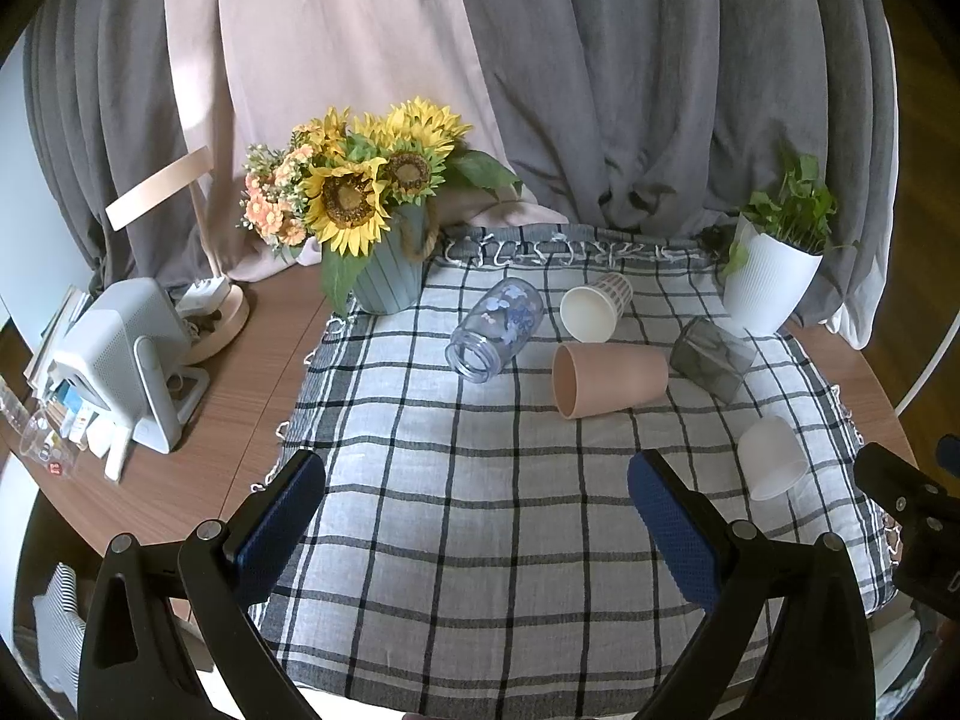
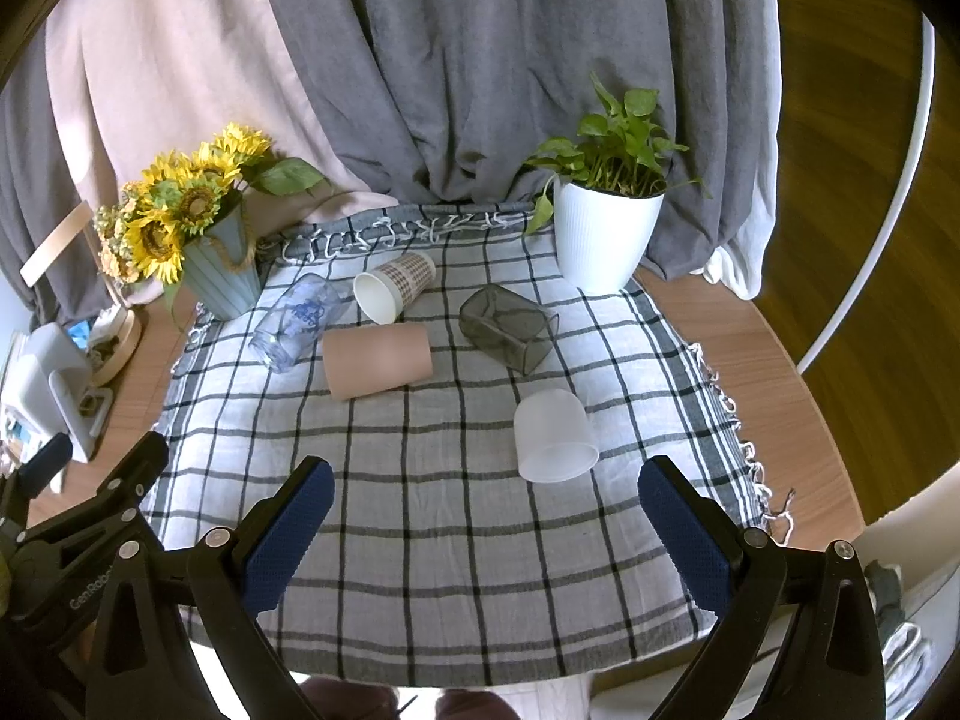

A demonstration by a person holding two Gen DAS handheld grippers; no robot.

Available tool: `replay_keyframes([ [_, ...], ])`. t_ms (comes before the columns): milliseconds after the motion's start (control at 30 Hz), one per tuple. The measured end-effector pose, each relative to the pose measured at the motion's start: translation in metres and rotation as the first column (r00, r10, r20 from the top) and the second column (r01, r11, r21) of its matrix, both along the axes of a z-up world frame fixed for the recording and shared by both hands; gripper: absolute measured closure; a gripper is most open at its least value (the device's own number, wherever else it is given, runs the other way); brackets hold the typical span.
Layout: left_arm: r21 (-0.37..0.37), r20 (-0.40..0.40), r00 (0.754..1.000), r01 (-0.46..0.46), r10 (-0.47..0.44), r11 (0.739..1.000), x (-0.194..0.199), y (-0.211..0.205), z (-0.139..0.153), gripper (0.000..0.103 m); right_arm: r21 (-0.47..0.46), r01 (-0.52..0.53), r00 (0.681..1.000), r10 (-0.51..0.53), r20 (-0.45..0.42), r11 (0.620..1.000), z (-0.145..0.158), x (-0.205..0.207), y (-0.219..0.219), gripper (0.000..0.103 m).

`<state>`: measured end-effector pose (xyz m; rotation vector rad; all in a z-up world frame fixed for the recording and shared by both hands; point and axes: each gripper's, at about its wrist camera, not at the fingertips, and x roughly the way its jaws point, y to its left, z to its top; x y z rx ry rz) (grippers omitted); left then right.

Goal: Flip cup upside down

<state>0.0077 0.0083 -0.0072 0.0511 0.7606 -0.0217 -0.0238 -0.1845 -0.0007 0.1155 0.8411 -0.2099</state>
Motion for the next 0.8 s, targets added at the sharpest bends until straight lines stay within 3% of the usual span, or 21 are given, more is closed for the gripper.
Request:
replay_keyframes([
  [800,-0.006,-0.054,0.998,0.016,-0.016,1.0,0.01,-0.011,-0.009,0.0,0.006,-0.004,1.0,0.005,-0.016,1.0,-0.006,0.005,-0.007,0.001],
])
